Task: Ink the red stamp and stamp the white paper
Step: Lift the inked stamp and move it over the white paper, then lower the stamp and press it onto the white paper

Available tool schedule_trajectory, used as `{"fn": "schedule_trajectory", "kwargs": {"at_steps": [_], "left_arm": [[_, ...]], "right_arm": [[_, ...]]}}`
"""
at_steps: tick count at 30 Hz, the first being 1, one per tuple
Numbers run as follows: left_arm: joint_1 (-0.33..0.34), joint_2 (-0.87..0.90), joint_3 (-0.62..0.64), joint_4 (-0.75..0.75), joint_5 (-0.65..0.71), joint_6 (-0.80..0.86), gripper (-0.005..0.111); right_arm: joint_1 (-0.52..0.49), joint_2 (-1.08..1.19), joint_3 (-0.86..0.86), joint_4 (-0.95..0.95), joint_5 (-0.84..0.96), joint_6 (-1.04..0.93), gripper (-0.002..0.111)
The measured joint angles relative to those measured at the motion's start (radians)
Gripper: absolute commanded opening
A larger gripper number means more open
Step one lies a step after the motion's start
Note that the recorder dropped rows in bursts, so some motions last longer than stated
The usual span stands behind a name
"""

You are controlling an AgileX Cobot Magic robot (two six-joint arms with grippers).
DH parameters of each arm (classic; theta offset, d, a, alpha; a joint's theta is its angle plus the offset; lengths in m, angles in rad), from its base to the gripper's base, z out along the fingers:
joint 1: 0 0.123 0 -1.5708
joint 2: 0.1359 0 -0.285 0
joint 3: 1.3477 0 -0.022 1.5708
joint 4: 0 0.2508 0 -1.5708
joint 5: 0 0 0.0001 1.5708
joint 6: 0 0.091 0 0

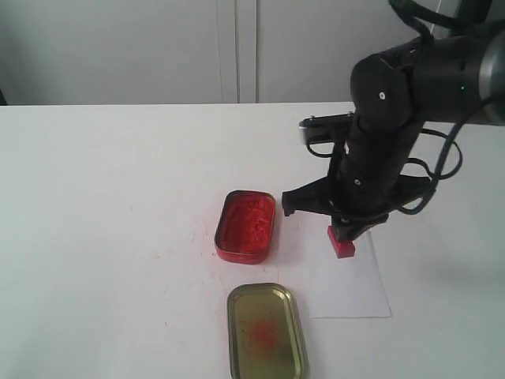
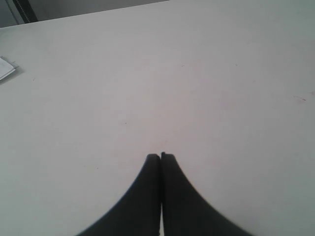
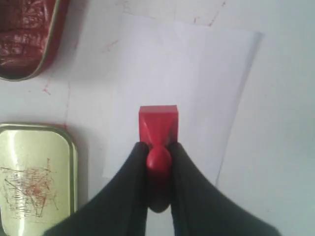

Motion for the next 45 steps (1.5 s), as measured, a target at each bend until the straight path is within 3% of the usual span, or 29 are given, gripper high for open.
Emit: {"fn": "schedule_trajectory", "kwargs": {"at_steps": [11,45], "left_arm": [[0.0,0.0,0.0,0.0,0.0,0.0,0.0],[0.0,0.0,0.0,0.0,0.0,0.0,0.0]], "right_arm": [[-0.107,-0.032,0.127,0.068,-0.104,-0.077,0.0],[-0.098,-0.034,0.26,0.151,-0.361,-0.067,0.0]]}}
